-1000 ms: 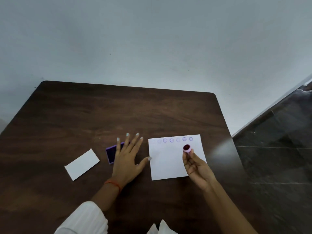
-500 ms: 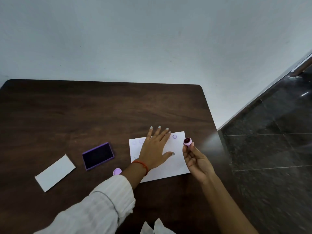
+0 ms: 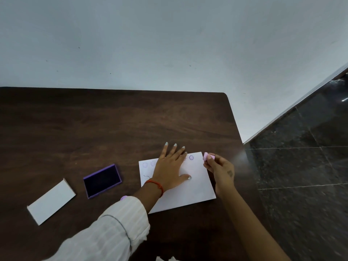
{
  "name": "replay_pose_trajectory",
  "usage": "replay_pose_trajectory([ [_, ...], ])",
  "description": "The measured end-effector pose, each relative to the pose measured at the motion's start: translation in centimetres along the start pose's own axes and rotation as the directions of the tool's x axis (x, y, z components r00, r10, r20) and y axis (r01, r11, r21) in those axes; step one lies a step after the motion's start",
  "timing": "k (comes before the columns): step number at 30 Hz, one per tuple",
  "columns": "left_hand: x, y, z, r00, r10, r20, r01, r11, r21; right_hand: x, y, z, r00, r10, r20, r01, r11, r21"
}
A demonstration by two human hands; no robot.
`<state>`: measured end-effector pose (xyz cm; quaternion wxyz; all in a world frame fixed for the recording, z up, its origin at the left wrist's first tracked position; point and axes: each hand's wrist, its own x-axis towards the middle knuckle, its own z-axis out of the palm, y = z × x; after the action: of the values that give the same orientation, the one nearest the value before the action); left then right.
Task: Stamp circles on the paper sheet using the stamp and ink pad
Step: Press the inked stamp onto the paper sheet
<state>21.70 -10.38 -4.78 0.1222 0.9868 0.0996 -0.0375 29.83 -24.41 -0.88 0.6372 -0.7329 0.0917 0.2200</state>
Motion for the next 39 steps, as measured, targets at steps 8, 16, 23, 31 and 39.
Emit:
replay_pose_trajectory([
  [8,0.1,-0.4,0.0,0.999,0.008,0.04,-0.007,1.0,-0.008,1.3,0.0,1.1,0.926,-0.352,0.134,0.351,0.676,-0.648],
  [16,0.1,-0.6,-0.1,0.998,0.013,0.057,-0.013,1.0,-0.006,1.3,-0.2,2.1,0.914,-0.349,0.207,0.366,0.49,-0.791],
  [23,0.1,-0.5,-0.2,0.997,0.01,0.079,-0.01,1.0,0.004,1.3,-0.5,2.8,0.912,-0.294,0.286,0.376,0.322,-0.869],
  [31,0.0,-0.5,-0.4,0.997,0.013,0.081,-0.013,1.0,-0.003,0.9,-0.2,3.3,0.886,-0.306,0.347,0.415,0.193,-0.889],
  [39,0.1,-0.6,0.0,0.998,0.021,0.054,-0.019,0.999,-0.036,1.0,-0.2,3.4,0.873,-0.317,0.372,0.438,0.169,-0.883],
])
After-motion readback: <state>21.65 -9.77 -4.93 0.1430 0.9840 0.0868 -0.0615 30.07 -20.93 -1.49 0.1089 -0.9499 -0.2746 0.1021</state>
